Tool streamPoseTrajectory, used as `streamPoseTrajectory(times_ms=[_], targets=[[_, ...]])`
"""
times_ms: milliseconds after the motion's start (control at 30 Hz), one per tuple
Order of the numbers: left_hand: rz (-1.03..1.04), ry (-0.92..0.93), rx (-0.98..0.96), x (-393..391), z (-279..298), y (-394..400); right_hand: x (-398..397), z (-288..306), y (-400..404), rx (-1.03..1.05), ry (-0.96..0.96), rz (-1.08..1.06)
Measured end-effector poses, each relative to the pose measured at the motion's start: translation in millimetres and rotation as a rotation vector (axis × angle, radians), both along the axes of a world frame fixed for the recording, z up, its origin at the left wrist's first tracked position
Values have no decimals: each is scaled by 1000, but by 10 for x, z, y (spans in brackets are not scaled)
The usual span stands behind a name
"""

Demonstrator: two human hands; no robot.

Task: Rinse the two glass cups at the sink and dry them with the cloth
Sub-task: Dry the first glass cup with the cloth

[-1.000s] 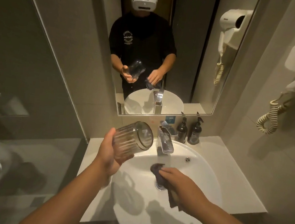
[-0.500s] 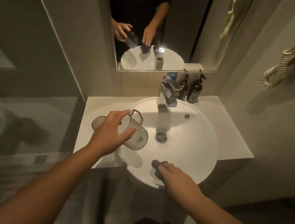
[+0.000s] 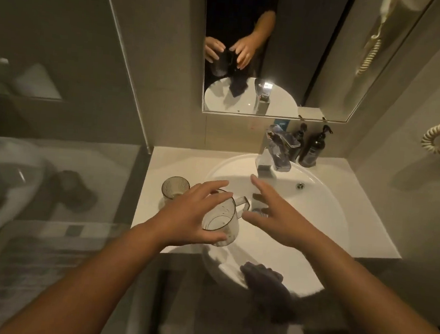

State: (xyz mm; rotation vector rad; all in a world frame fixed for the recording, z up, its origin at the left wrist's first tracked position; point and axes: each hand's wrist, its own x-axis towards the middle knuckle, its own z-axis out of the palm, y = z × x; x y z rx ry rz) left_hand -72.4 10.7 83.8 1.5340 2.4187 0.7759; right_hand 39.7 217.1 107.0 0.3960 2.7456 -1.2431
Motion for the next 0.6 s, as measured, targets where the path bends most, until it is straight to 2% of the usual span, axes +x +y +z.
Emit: streamPoseTrajectory(times_ms=[67,133,267,333,433,600], targets=[[-23,35,18,-57,25,-8,-218,87,57,-61,-82,160],[13,32,34,-143,49,-47,-357,102,65,-91,-85,231],[226,-65,78,-353,111,-115,-623,22,59,-215,57,131],[381,-223,97,-486,153,-92,-781,-36,48,-290,115,73],[541,-468,234,-806,156,-42,-1180,-96,33,-390,186,21],[619,-444,271,-1498,85,133,-2088,-205,129,-368,173,44]])
